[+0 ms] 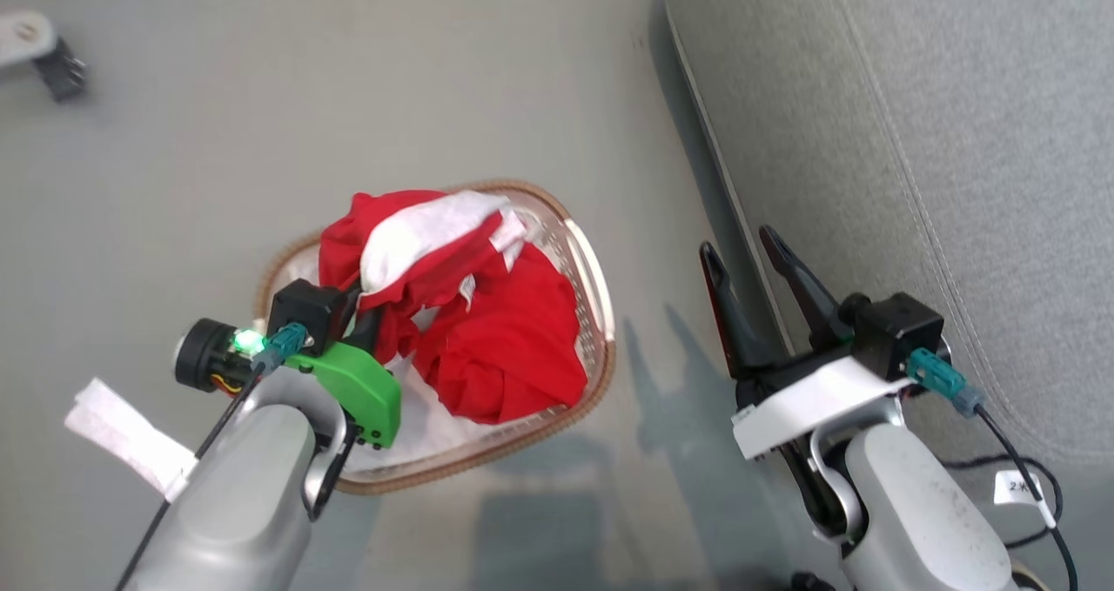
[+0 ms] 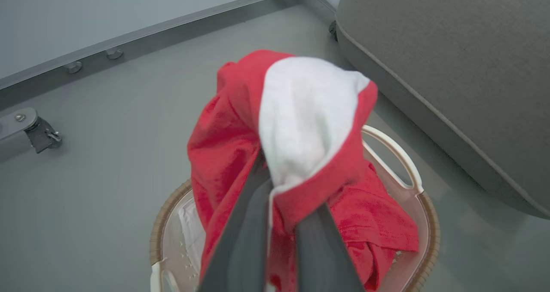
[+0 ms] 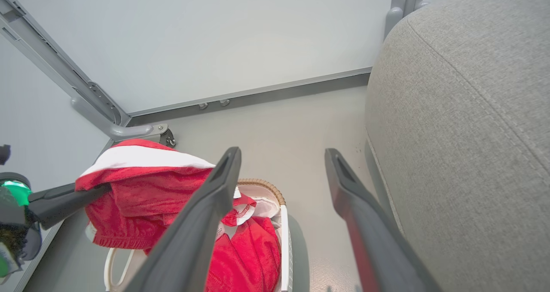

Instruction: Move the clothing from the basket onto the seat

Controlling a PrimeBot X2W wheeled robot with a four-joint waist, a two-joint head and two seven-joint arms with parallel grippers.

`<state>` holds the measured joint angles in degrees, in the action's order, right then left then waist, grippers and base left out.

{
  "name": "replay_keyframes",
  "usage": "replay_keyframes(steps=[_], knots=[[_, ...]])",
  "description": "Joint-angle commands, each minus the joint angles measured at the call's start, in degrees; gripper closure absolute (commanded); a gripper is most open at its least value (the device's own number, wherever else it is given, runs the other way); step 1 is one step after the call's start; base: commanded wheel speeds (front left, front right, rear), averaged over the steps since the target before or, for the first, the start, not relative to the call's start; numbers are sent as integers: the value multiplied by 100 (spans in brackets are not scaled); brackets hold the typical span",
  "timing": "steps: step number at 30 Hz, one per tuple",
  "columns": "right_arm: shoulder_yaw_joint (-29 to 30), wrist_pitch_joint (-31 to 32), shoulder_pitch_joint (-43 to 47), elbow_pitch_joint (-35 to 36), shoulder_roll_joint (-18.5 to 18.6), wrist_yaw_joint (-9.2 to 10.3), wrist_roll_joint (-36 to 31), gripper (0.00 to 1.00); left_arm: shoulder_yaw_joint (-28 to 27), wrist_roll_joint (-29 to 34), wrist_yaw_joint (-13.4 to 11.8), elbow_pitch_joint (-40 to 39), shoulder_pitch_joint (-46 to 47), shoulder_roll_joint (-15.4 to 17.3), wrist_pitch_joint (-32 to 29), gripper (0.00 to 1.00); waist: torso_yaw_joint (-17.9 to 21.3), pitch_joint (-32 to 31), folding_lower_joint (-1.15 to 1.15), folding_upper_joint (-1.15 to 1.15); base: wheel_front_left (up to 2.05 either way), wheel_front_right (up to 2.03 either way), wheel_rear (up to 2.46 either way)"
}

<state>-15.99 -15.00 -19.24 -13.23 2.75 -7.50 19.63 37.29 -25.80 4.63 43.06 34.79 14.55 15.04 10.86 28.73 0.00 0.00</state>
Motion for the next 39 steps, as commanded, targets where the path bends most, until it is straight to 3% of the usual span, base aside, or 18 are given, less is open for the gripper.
replay_keyframes(steps=[1, 17, 29, 39], knots=[[24, -27, 150, -70, 29, 1, -12, 0, -185, 39, 47, -206, -226, -69, 21, 100, -500, -725, 0, 0, 0, 0, 0], [18, -28, 982, -533, 29, 1, 11, 0, -1505, 523, 273, -2220, -1461, -573, 21, 100, -802, -2159, 0, 0, 0, 0, 0], [22, -28, 1467, -671, 28, 1, -79, 0, -1585, 490, 296, -3256, -1647, -871, 21, 100, -872, -2722, 0, 0, 0, 0, 0], [-108, -28, 1413, -627, 27, 1, -126, 0, -1561, 452, 297, -3432, -1692, -928, 21, 100, -853, -2763, 0, 0, 0, 0, 0]])
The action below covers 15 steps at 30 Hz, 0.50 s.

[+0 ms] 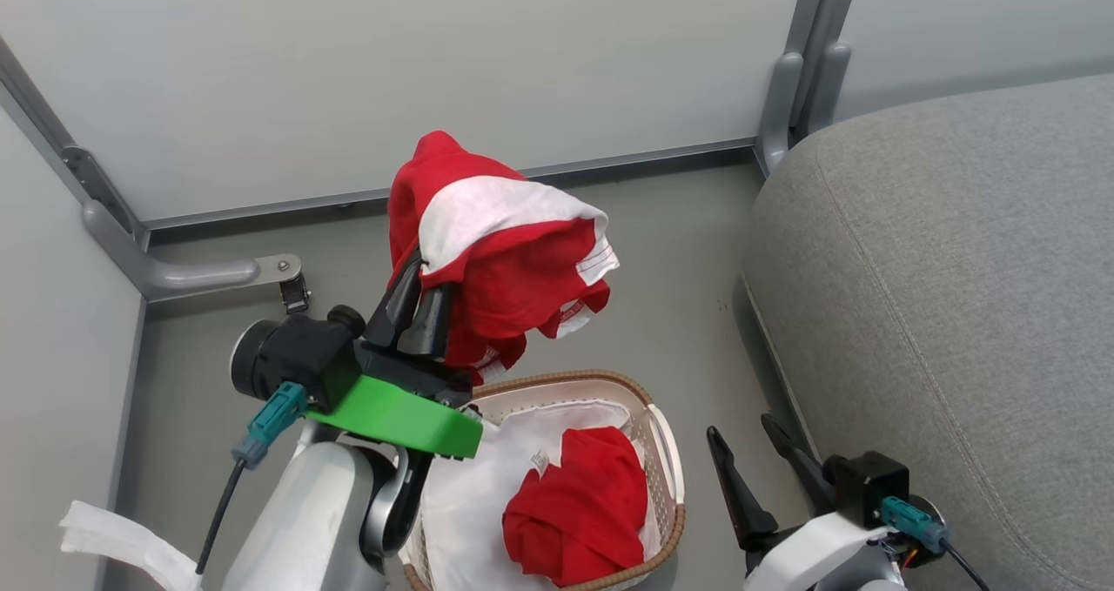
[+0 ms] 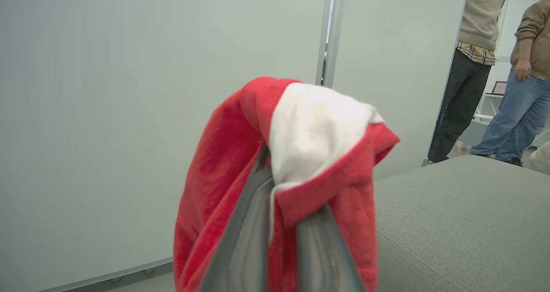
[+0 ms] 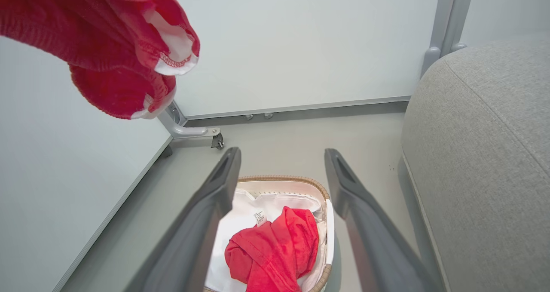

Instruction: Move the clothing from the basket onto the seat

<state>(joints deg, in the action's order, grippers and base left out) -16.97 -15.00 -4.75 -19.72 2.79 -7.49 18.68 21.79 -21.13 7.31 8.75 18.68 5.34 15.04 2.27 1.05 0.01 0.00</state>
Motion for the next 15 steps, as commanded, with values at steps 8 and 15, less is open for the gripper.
replay_keyframes(steps=[8, 15], knots=[[-715, -28, -684, 303, 23, 0, -344, 0, 57, -60, 30, 45, -95, 10, 21, 100, 34, 81, -1, 0, 0, 0, 0], [-1706, -28, -1644, 315, 25, 0, -632, 0, 134, -95, 30, 141, -47, 29, 21, 100, -6, 150, -1, 0, 0, 0, 0]])
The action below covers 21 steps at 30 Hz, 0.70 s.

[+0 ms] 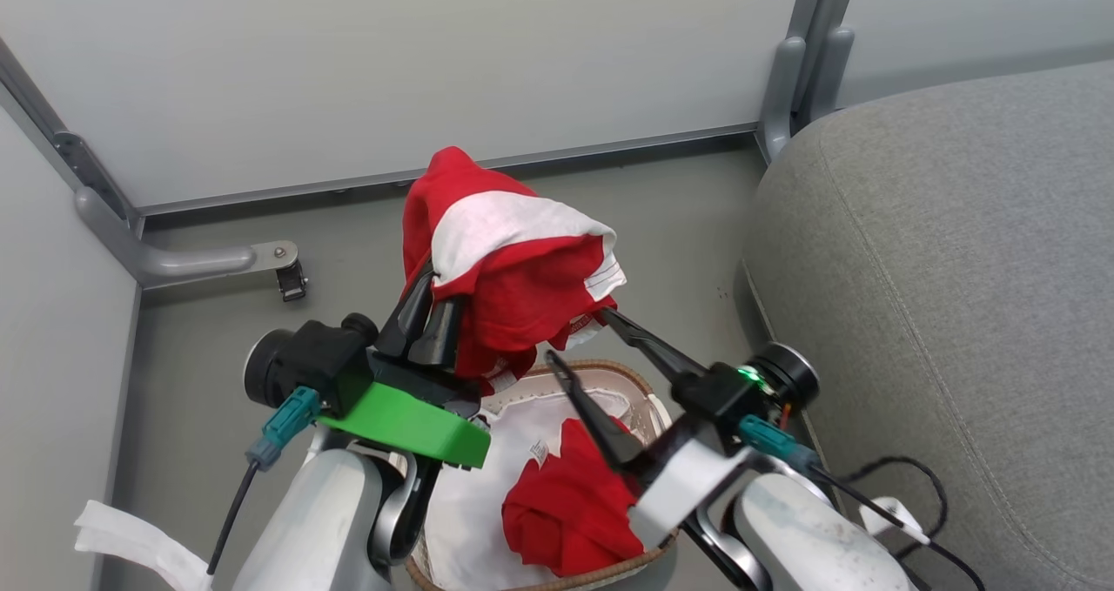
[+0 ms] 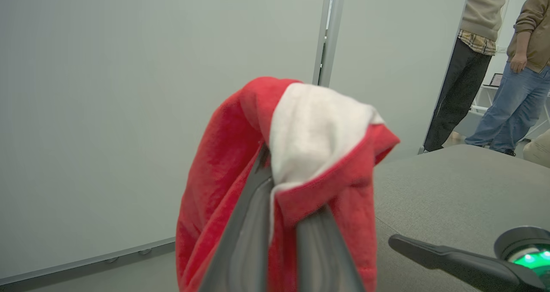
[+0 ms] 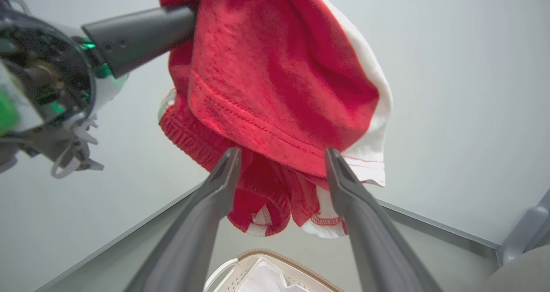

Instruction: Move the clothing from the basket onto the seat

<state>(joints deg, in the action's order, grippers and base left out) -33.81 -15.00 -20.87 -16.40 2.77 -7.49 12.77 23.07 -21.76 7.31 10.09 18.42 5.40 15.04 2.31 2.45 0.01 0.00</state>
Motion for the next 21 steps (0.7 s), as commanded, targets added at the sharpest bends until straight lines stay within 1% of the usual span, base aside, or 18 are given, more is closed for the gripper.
replay_keyframes(steps=[1, 4, 8, 15, 21], knots=[[-142, -28, -134, -41, 25, 1, -64, 0, 14, -44, 30, 23, -15, 21, 21, 100, -19, 14, -1, 0, 0, 0, 0], [-434, -28, -410, -129, 26, 1, -55, 0, 45, -67, 30, 52, 1, 18, 21, 100, -49, 26, -1, 0, 0, 0, 0], [-618, -28, -642, -270, 23, 1, 10, 0, 127, -97, 30, 84, 16, 5, 21, 100, -98, 41, -1, 0, 0, 0, 0], [-537, -28, -946, -618, 24, 1, -24, 0, 387, -184, 31, 117, 91, -46, 21, 100, -225, 85, -1, 0, 0, 0, 0], [-615, -28, -1108, -838, 24, 1, 195, 0, 701, -323, 30, 164, 78, -83, 21, 100, -367, 63, -1, 0, 0, 0, 0]])
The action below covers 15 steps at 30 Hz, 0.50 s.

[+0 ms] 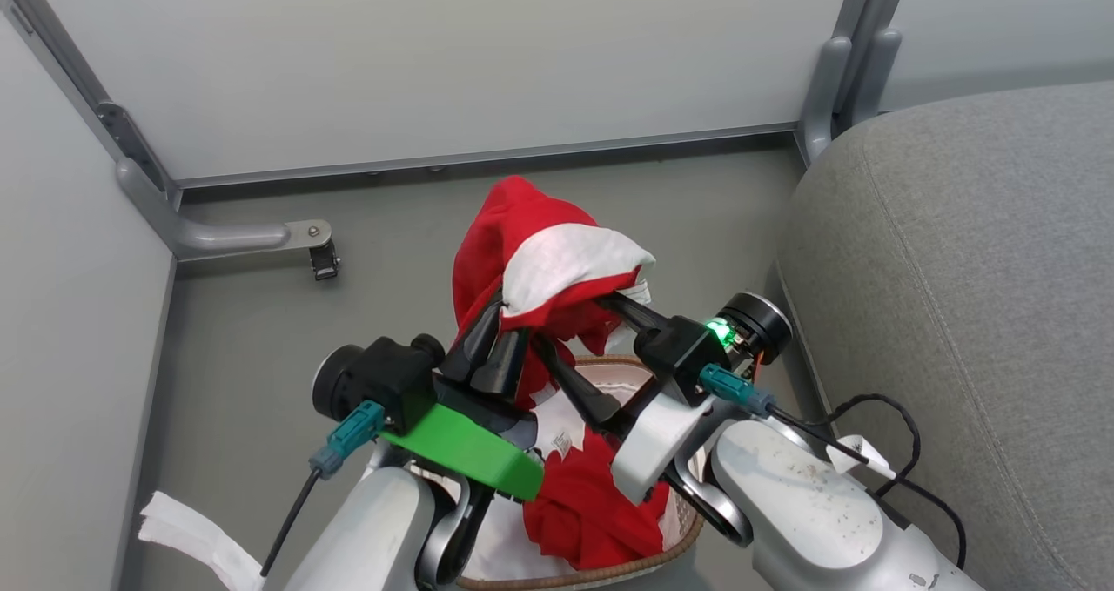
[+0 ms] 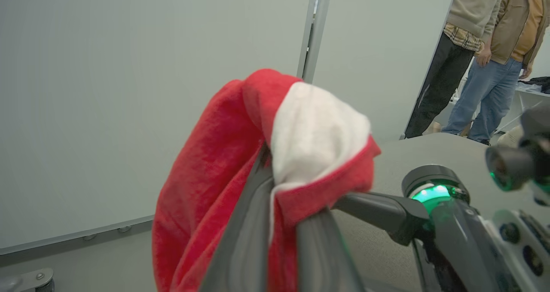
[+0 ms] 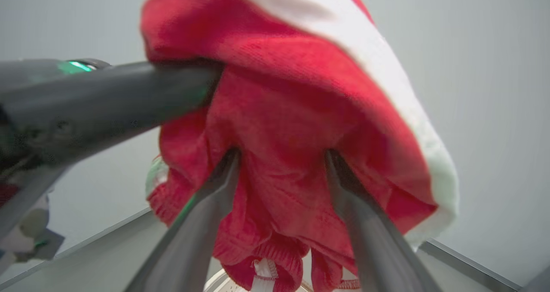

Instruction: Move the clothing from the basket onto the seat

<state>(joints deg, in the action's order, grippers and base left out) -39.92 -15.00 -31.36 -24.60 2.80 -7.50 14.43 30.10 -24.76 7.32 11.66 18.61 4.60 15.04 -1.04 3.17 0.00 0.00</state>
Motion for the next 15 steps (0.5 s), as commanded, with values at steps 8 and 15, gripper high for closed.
replay_keyframes(steps=[8, 15], knots=[[0, -28, -166, -127, 22, 2, 513, 100, 170, -167, 29, 90, 90, 10, 21, 100, -118, 18, 0, 0, 0, 0, 0], [241, -28, -82, 0, 23, 2, 592, 100, 49, -71, 29, 57, 87, 51, 20, 60, -25, 75, 0, 0, 0, 0, 0]])
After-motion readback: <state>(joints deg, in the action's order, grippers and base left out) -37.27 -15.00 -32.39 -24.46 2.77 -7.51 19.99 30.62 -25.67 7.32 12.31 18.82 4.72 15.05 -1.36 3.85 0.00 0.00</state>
